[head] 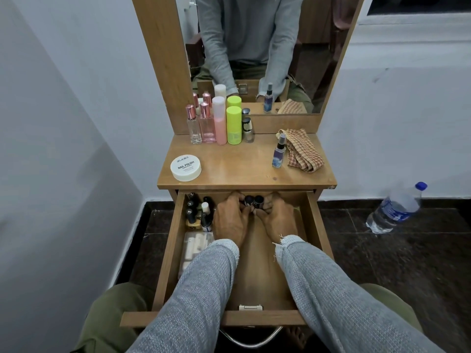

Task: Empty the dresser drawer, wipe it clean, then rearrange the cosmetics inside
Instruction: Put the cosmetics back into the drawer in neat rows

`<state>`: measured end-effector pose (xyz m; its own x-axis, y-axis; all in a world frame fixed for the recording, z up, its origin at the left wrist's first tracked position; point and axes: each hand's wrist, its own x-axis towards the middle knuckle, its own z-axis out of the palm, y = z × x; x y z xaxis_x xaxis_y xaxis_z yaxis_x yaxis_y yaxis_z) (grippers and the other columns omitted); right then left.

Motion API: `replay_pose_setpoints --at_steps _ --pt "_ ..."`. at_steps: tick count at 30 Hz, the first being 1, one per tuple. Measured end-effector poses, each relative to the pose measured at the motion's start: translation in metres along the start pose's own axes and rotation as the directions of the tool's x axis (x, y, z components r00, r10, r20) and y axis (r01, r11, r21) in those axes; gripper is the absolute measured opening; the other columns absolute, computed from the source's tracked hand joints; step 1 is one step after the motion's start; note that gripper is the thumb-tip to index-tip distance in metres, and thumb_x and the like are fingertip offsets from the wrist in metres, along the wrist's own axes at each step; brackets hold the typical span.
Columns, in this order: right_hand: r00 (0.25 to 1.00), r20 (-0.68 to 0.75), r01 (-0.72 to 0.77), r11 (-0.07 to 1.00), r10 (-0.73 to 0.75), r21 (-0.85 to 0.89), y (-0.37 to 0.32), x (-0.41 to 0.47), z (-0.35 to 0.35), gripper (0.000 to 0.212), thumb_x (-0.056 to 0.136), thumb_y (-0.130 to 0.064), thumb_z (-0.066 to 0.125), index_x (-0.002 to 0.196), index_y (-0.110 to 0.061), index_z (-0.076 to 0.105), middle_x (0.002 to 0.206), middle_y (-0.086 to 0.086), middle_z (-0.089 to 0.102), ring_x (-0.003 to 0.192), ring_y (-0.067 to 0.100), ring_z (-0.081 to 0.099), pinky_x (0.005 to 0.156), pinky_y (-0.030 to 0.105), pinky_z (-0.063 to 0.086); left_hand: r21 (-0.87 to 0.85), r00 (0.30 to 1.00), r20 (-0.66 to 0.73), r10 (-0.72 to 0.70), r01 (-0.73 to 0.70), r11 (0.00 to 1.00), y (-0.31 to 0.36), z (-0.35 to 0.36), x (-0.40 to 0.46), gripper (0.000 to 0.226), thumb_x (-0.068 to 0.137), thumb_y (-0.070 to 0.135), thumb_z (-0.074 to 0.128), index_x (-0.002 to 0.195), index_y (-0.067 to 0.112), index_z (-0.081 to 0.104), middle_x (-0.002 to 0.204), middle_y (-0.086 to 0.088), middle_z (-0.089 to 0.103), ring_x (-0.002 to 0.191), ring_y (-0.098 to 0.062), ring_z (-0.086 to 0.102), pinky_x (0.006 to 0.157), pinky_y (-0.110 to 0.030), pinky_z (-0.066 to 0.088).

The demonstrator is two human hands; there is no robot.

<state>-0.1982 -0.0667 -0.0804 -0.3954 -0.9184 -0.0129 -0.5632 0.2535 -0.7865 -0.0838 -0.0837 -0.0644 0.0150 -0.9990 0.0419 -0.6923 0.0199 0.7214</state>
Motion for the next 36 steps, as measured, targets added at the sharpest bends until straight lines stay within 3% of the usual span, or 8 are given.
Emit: replay_pose_setpoints --at_steps 4,11,16,18,23,29,36 --pt "0.999 0.002 -0.04 0.999 0.04 0.016 0.001 0.001 0.003 0.026 0.077 -0.022 0.078 0.094 -0.014 0.059 0.093 0.007 0.066 0.086 0.023 0.064 0.08 0.038 0.056 -0.011 1.0 0.0 -0.03 0.03 1.0 0.002 0.0 0.0 0.021 0.085 0.024 0.071 0.104 0.02 0.064 0.092 -0.004 0.073 0.089 -0.028 0.068 0.079 -0.038 0.055" --pt "0.999 0.023 -0.045 0.997 0.044 0.055 -0.002 -0.003 -0.002 0.023 0.074 -0.016 0.08 0.086 -0.012 0.06 0.085 0.002 0.066 0.081 0.019 0.063 0.082 0.037 0.054 -0.028 0.999 0.013 -0.042 0.042 0.999 0.002 -0.002 -0.004 0.024 0.085 0.022 0.072 0.107 0.021 0.062 0.092 -0.003 0.073 0.089 -0.028 0.068 0.08 -0.039 0.055" --pt "0.997 0.056 -0.048 0.999 0.048 0.001 -0.003 -0.007 -0.008 0.028 0.08 -0.014 0.075 0.103 -0.006 0.061 0.096 0.009 0.065 0.091 0.026 0.063 0.088 0.039 0.052 0.001 1.0 0.004 -0.027 0.027 1.0 0.005 -0.009 -0.011 0.024 0.088 0.024 0.069 0.111 0.02 0.063 0.096 0.0 0.074 0.091 -0.023 0.069 0.079 -0.035 0.054" --pt "0.998 0.056 -0.015 0.995 0.021 -0.098 -0.005 -0.008 -0.015 0.03 0.084 -0.017 0.069 0.109 -0.006 0.058 0.101 0.013 0.064 0.095 0.03 0.062 0.085 0.037 0.05 0.044 1.0 -0.027 0.001 0.0 0.999 0.006 -0.015 -0.016 0.017 0.09 0.029 0.064 0.105 0.023 0.065 0.096 0.003 0.073 0.088 -0.021 0.069 0.077 -0.034 0.054" --pt "0.998 -0.018 -0.058 0.996 0.057 -0.068 -0.012 -0.011 -0.023 0.025 0.077 -0.015 0.068 0.091 -0.022 0.048 0.088 -0.001 0.061 0.084 0.02 0.062 0.079 0.033 0.05 0.111 0.977 -0.108 0.186 -0.174 0.979 0.021 -0.033 -0.014 0.017 0.092 0.041 0.053 0.088 0.026 0.061 0.078 0.005 0.07 0.073 -0.018 0.067 0.067 -0.036 0.056" --pt "0.999 0.0 -0.04 0.996 0.041 -0.073 -0.014 -0.013 -0.026 0.022 0.079 -0.015 0.062 0.092 -0.022 0.046 0.09 -0.002 0.06 0.084 0.02 0.059 0.074 0.028 0.042 0.217 0.921 -0.13 0.368 -0.336 0.917 0.082 -0.064 0.042 0.014 0.097 0.027 0.051 0.11 0.023 0.052 0.08 0.002 0.065 0.07 -0.018 0.061 0.067 -0.037 0.057" --pt "0.999 0.033 -0.025 0.995 0.028 -0.095 -0.014 -0.012 -0.027 0.024 0.081 -0.016 0.064 0.095 -0.022 0.045 0.094 -0.002 0.059 0.086 0.018 0.059 0.077 0.028 0.046 0.475 0.946 0.042 0.321 -0.301 0.827 0.117 -0.069 0.09 0.044 0.097 0.011 0.045 0.14 0.021 0.04 0.104 -0.01 0.065 0.096 -0.033 0.06 0.073 -0.046 0.049"
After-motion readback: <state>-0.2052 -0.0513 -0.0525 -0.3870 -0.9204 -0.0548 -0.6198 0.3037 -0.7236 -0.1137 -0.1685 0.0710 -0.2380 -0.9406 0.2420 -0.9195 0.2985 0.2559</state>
